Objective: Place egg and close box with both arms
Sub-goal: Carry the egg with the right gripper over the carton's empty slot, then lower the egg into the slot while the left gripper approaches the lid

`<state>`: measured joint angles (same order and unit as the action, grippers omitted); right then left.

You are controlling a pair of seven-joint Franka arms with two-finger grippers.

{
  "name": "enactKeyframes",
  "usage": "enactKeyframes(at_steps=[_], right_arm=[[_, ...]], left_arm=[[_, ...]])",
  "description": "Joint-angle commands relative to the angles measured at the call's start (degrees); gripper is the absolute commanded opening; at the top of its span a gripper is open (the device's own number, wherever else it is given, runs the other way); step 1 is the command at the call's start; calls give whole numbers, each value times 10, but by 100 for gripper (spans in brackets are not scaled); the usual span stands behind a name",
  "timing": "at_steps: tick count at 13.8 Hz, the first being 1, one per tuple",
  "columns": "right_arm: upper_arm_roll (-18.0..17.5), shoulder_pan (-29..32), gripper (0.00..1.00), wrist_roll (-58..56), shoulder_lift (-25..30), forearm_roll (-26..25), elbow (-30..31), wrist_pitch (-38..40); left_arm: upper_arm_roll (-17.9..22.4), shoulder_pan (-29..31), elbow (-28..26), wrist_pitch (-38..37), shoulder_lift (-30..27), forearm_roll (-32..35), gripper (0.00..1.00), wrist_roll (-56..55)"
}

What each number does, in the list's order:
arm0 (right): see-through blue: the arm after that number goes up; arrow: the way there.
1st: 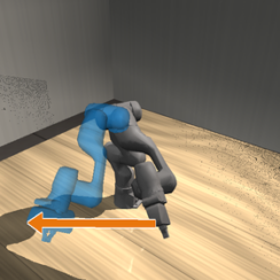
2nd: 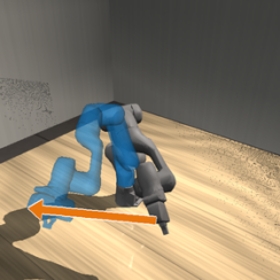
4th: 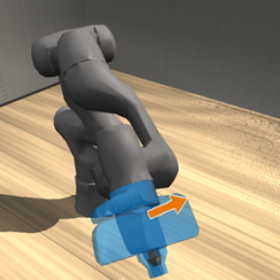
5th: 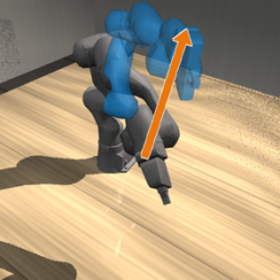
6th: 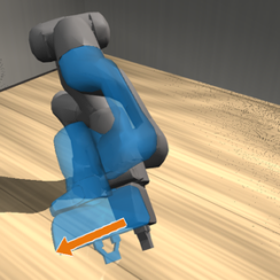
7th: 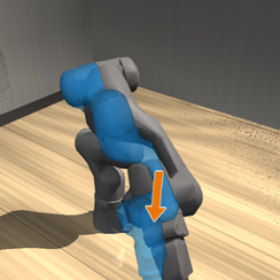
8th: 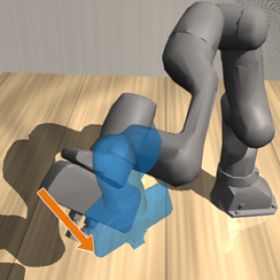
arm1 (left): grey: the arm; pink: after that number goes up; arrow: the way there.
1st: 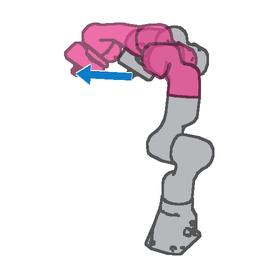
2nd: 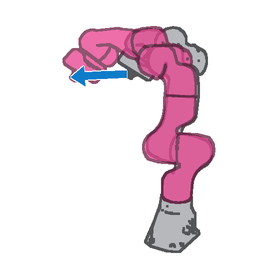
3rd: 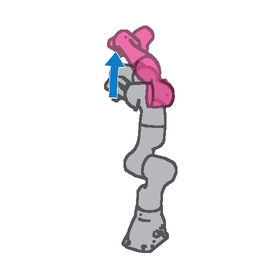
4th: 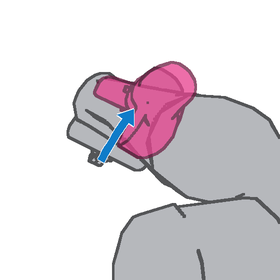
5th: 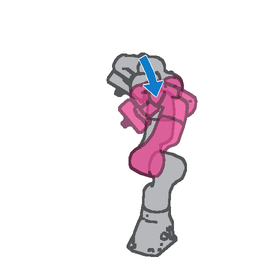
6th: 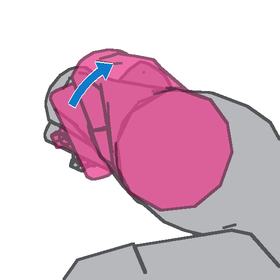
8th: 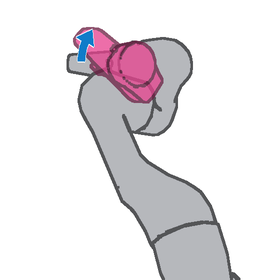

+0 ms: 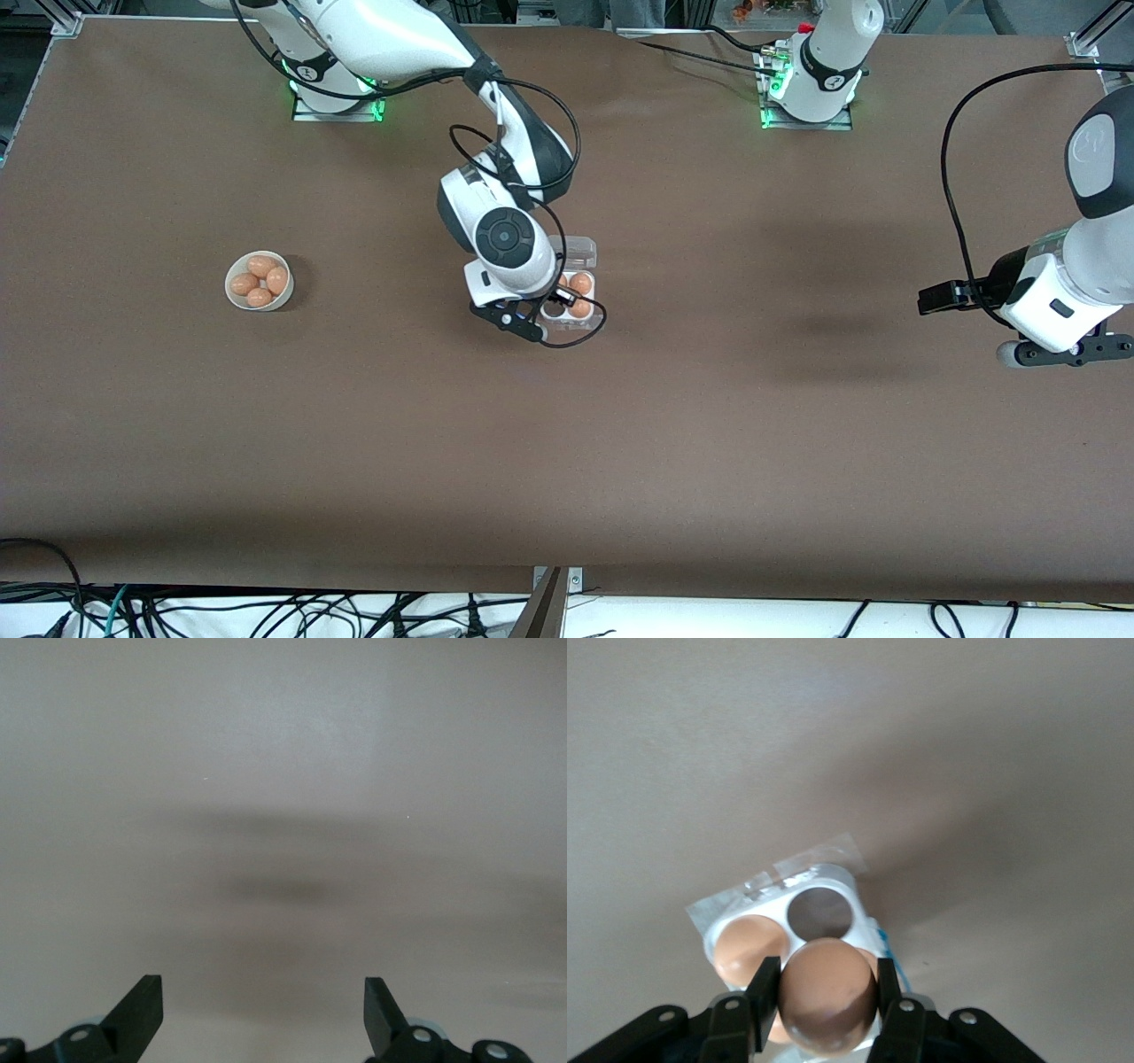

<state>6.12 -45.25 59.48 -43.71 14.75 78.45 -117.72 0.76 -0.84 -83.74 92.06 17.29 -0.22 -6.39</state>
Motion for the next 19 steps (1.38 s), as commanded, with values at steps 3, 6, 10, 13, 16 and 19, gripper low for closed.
enactKeyframes(at_steps=[3,6,10,13,16,19], right_arm=[[-1,-3,13,9,-22,12,-21,-8],[-7,-3,14,10,-30,11,-21,-8],[-9,-3,15,9,-36,11,-21,-8],[-9,-3,73,11,-36,10,-21,-14],[-9,-3,100,14,-35,11,-21,-44],[-9,-3,100,10,-34,10,-21,-44]], left_arm=[[0,-2,21,-7,9,3,100,11],[-1,-4,20,-7,9,4,100,11],[-5,-7,20,-7,9,-26,99,10],[-25,-11,15,-14,8,-42,75,5],[-52,-14,9,-37,12,-91,46,-12],[-78,-40,10,-45,32,-109,34,-57]])
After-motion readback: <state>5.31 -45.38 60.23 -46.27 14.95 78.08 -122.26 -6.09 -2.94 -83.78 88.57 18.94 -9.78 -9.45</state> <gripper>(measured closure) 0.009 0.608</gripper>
